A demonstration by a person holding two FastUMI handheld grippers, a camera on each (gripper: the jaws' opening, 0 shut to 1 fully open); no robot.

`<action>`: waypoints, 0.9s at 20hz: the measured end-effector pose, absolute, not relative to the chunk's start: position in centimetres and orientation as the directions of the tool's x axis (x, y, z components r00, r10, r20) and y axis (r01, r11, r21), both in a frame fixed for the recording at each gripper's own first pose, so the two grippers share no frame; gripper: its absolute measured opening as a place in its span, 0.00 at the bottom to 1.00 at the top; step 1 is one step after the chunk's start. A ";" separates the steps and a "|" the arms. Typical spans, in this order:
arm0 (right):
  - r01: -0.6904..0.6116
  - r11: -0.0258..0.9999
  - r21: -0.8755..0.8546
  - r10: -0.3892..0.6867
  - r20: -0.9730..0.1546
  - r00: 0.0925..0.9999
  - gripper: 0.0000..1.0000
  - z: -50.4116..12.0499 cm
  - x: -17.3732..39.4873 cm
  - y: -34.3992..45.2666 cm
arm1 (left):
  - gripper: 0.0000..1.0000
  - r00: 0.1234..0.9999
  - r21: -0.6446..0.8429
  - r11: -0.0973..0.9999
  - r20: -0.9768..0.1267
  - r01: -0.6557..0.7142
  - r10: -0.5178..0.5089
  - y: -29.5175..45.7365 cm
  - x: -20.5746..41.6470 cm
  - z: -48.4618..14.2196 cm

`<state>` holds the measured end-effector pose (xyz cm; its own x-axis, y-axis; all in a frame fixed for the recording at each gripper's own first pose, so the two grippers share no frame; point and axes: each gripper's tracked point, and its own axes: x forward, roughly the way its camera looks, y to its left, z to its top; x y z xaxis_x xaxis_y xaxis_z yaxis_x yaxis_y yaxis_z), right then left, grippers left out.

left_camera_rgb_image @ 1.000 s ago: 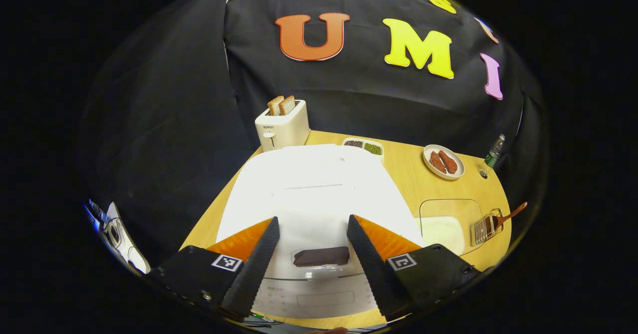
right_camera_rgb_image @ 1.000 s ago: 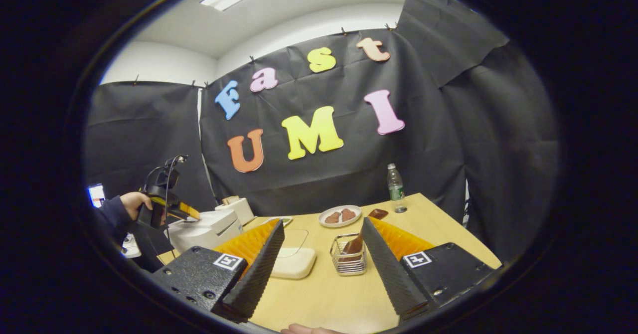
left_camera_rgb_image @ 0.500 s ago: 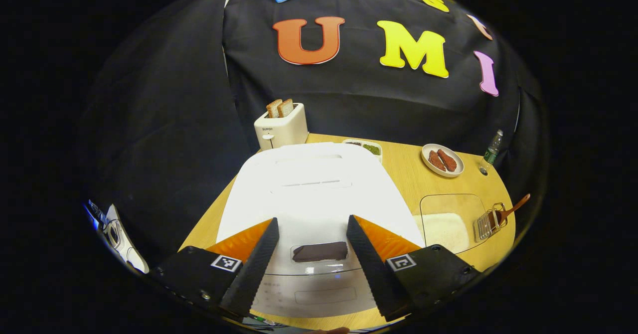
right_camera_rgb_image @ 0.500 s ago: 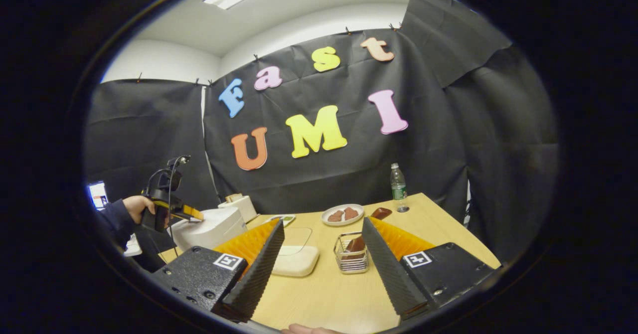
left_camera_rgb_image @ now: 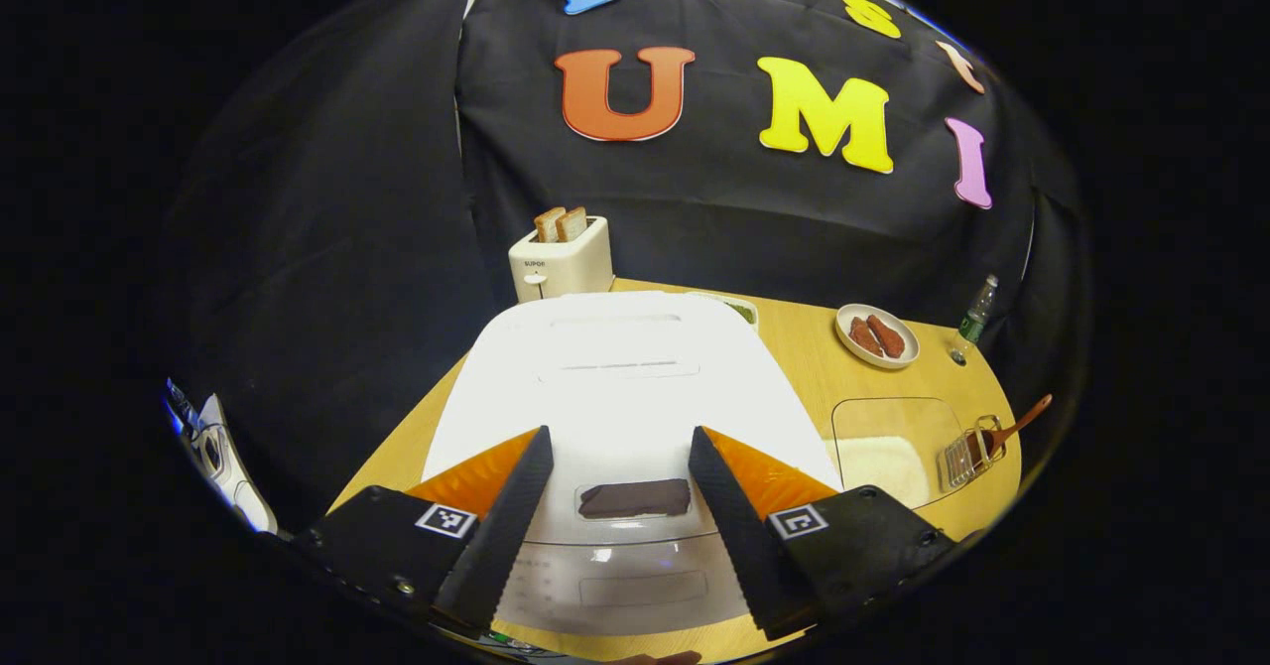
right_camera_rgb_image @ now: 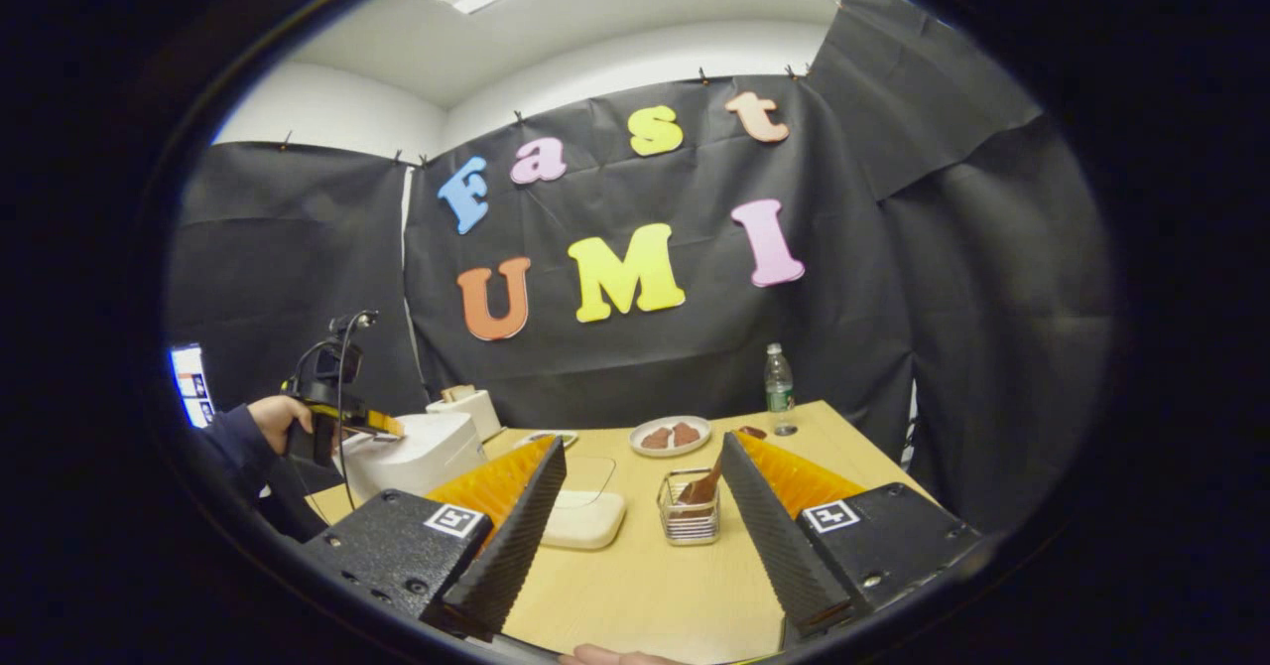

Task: Close the left gripper, press the button to open the rice cooker; take a wooden spoon from the chopstick holder with the right hand, scoop a spoonful of rice and pour it into the rice cooker, then put the wooden spoon back into the chopstick holder.

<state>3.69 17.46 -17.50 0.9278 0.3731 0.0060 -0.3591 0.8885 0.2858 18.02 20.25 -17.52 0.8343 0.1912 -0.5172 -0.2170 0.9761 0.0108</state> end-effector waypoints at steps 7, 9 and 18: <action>-0.322 0.925 0.203 0.333 -0.022 0.943 0.96 -16.8 2.9 16.9 | 0.92 0.906 -0.037 0.978 -0.384 -0.207 0.177 18.3 15.5 -15.5; -0.299 0.933 0.200 0.315 -0.051 0.948 0.96 -17.7 3.1 16.4 | 0.92 0.922 -0.019 0.979 -0.341 -0.204 0.185 18.0 14.1 -14.0; -0.213 0.947 0.239 0.239 -0.085 0.967 1.00 -16.7 2.7 13.2 | 0.94 0.974 0.046 0.989 -0.172 -0.142 0.148 12.8 6.5 -7.8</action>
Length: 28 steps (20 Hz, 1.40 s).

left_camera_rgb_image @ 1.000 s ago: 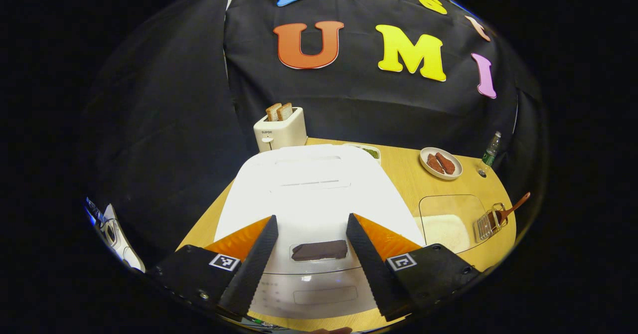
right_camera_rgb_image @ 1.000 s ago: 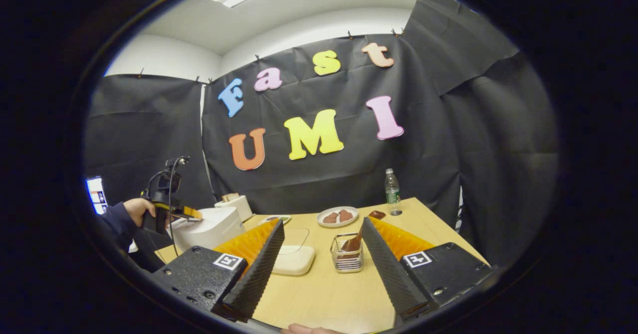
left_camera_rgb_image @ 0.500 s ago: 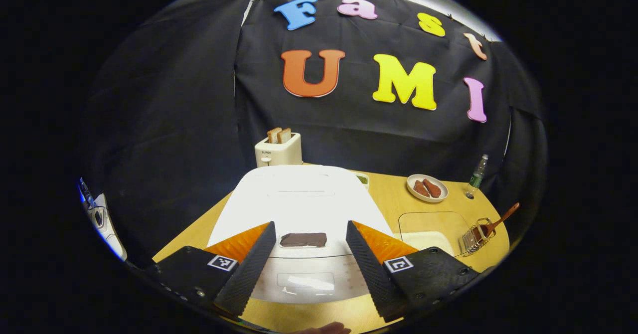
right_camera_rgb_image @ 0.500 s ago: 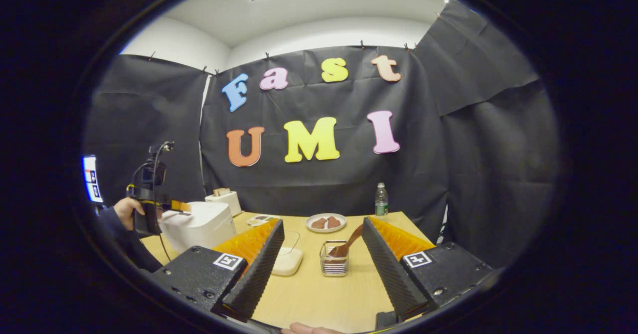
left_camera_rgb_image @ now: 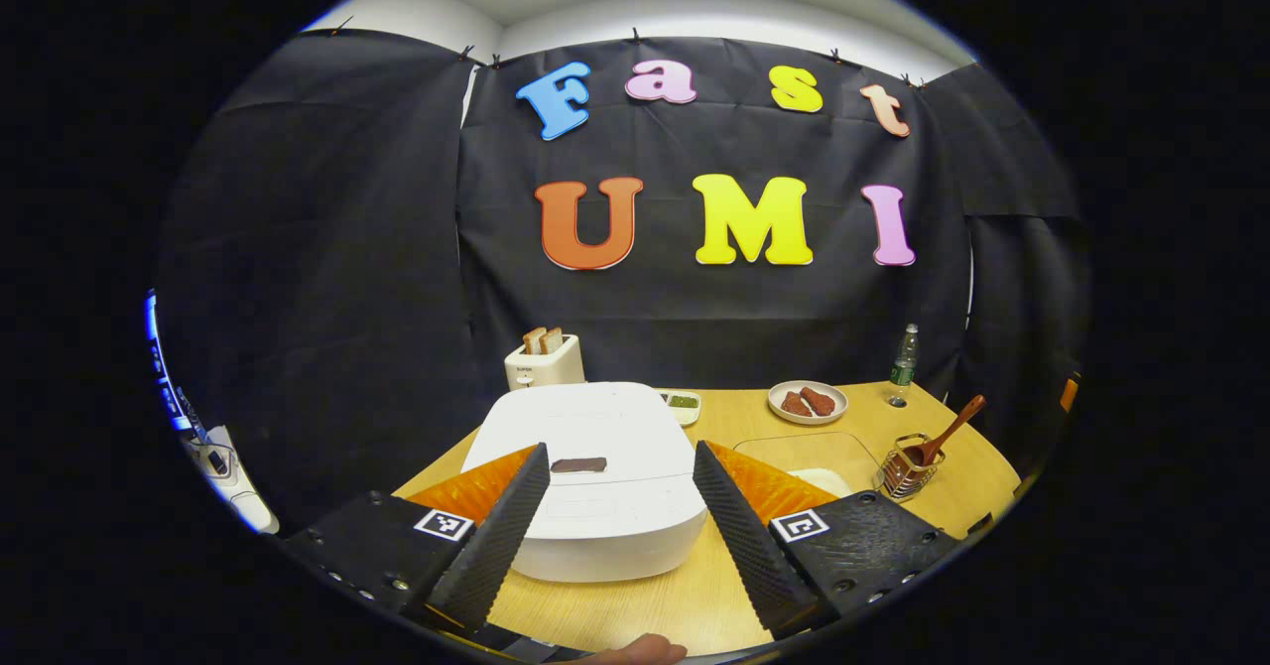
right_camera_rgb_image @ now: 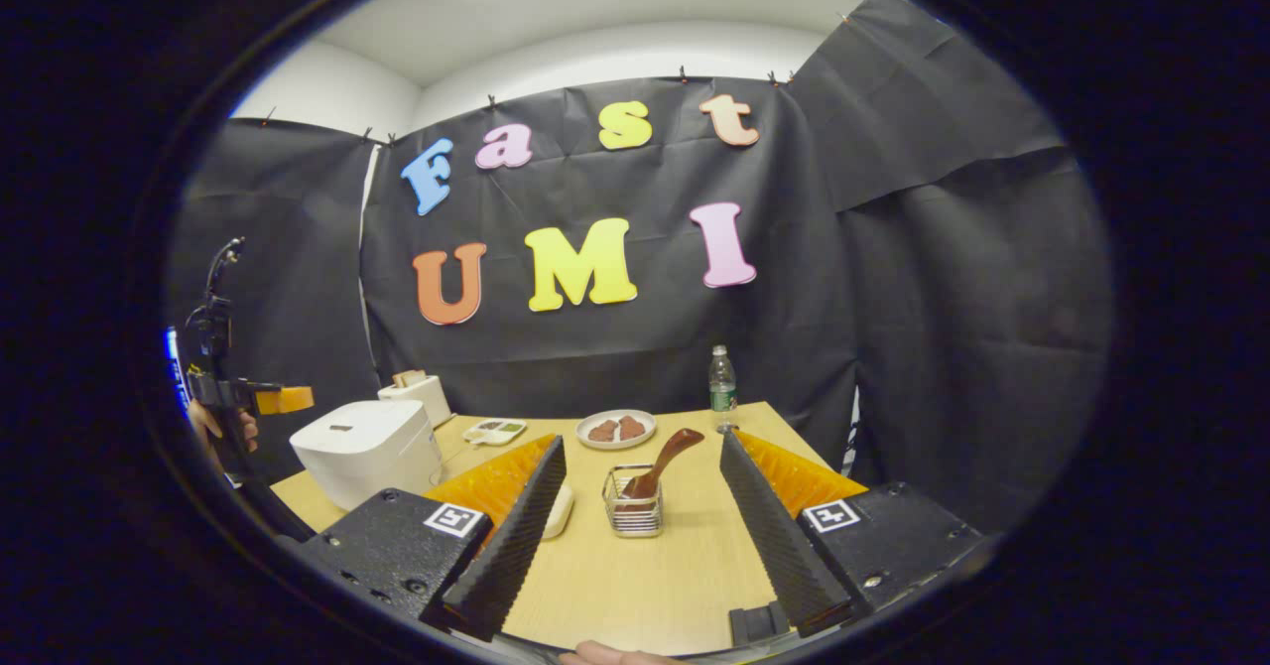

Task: Close the left gripper, press the button to open the rice cooker; take a wooden spoon from the chopstick holder with the right hand, scoop a spoonful of rice and pour it into the rice cooker, then put the wooden spoon back into the chopstick holder.

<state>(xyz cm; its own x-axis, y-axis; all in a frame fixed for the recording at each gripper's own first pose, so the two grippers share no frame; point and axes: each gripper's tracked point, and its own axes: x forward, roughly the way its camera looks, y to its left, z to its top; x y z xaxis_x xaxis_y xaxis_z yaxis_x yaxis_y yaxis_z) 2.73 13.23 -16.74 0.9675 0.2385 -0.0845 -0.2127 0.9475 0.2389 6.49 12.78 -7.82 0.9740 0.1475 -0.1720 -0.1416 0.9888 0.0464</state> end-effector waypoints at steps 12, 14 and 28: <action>-0.183 0.965 0.189 0.185 0.008 0.983 0.96 -10.1 -3.1 12.0 | 0.93 0.995 -0.026 0.996 -0.033 -0.091 0.090 8.1 -4.3 -3.5; -0.218 0.957 0.192 0.219 0.016 0.976 0.96 -9.8 -4.6 13.0 | 0.94 0.997 -0.029 0.997 -0.034 -0.076 0.075 7.5 -5.7 -4.4; -0.235 0.941 0.243 0.197 0.172 0.965 1.00 -6.7 -6.9 14.3 | 0.93 0.997 0.013 0.999 0.052 -0.051 0.050 9.1 -9.6 -2.7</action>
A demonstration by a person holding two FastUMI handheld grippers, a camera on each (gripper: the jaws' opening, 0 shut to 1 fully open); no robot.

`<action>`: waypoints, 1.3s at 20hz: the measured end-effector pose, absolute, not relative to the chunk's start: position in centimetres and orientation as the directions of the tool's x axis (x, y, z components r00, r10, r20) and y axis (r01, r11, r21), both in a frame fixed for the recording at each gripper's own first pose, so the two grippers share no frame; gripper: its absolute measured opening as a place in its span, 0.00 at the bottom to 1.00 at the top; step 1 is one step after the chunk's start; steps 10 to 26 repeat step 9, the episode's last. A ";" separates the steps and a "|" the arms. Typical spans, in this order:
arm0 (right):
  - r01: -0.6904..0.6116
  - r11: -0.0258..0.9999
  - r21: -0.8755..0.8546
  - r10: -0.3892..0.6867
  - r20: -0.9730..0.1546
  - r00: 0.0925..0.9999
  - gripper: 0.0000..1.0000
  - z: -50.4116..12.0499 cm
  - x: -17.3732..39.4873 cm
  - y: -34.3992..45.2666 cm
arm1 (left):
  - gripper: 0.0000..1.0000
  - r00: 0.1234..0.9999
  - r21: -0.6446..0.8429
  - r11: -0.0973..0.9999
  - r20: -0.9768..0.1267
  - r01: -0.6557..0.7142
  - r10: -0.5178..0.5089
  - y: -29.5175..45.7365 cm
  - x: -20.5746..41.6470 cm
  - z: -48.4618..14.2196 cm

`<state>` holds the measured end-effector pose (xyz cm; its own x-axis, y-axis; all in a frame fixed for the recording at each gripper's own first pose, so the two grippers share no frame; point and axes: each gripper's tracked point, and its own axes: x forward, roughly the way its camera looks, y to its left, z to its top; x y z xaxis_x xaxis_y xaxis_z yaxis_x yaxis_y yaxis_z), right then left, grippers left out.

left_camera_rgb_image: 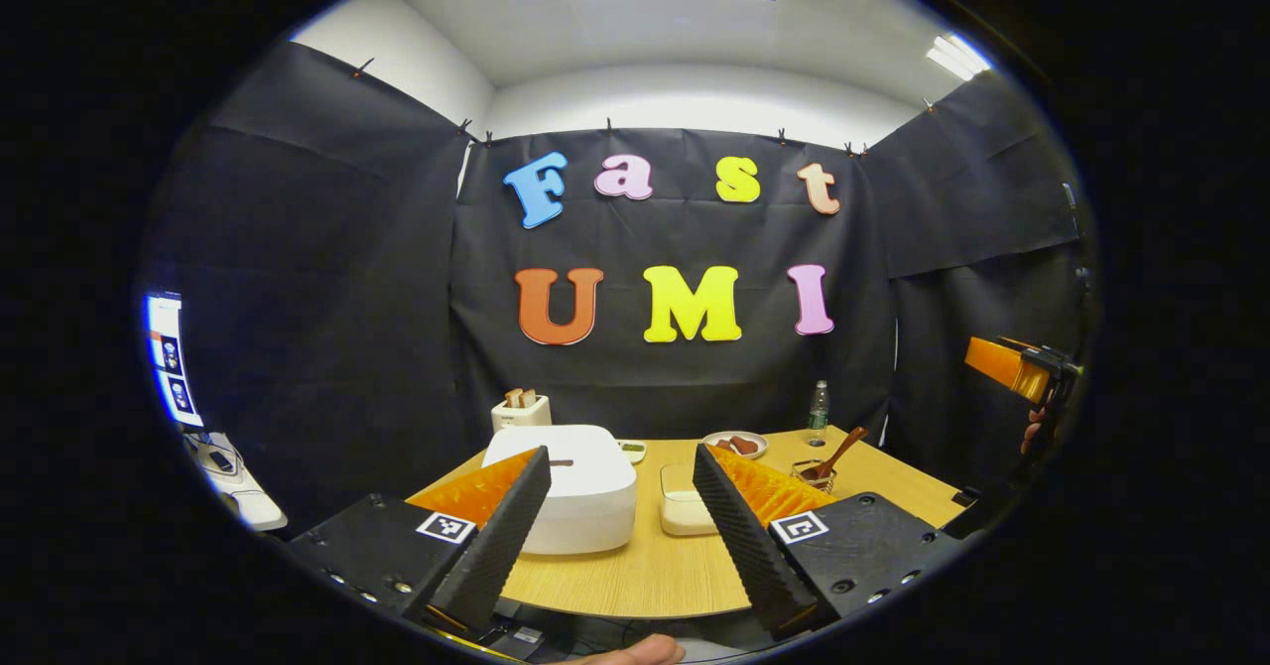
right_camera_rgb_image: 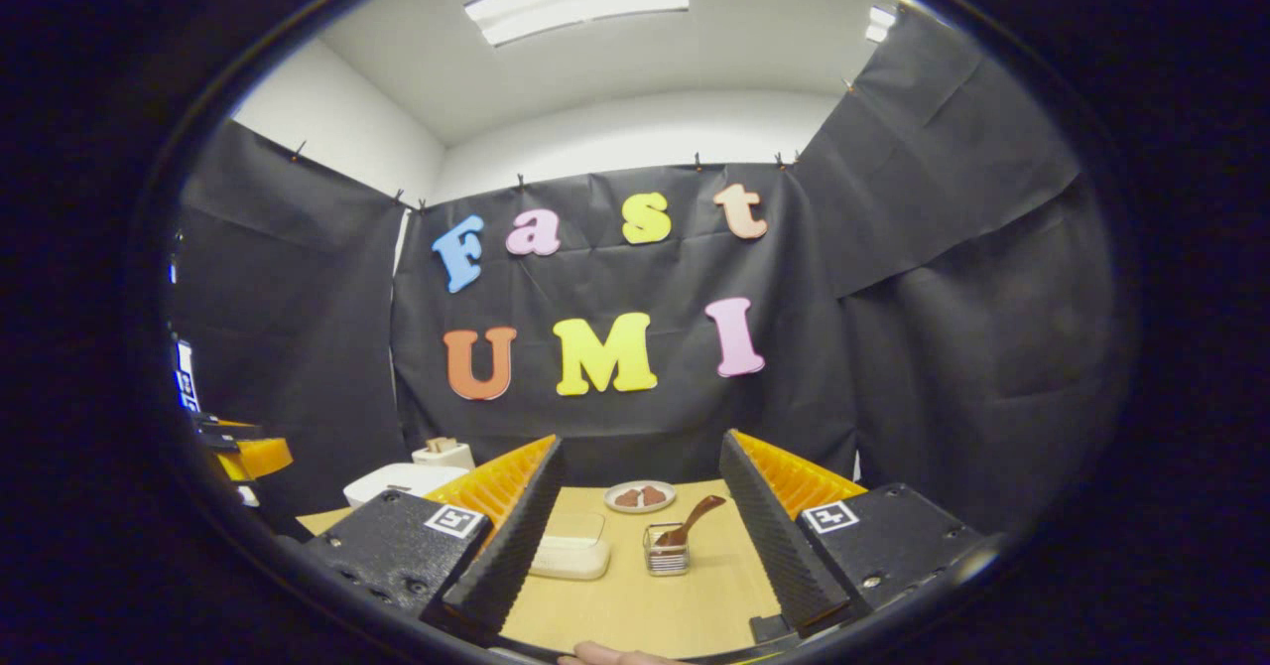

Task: Close the left gripper, press the button to open the rice cooker; take a wooden spoon from the chopstick holder with the right hand, scoop a spoonful of rice and pour it into the rice cooker, then put the wooden spoon back into the chopstick holder.

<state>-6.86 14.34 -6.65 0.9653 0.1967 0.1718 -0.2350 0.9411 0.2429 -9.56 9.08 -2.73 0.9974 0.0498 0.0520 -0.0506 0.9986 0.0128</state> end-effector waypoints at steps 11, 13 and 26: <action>-0.249 0.952 0.175 0.225 0.147 0.963 1.00 -7.6 -6.9 15.6 | 0.94 0.996 -0.005 0.999 0.077 -0.038 0.038 9.5 -10.1 -3.0; -0.249 0.952 0.175 0.225 0.147 0.963 1.00 -7.6 -6.9 15.6 | 0.94 0.996 -0.005 0.999 0.077 -0.038 0.038 9.5 -10.1 -3.0; -0.249 0.952 0.175 0.225 0.147 0.963 1.00 -7.6 -6.9 15.6 | 0.94 0.996 -0.005 0.999 0.077 -0.038 0.038 9.5 -10.1 -3.0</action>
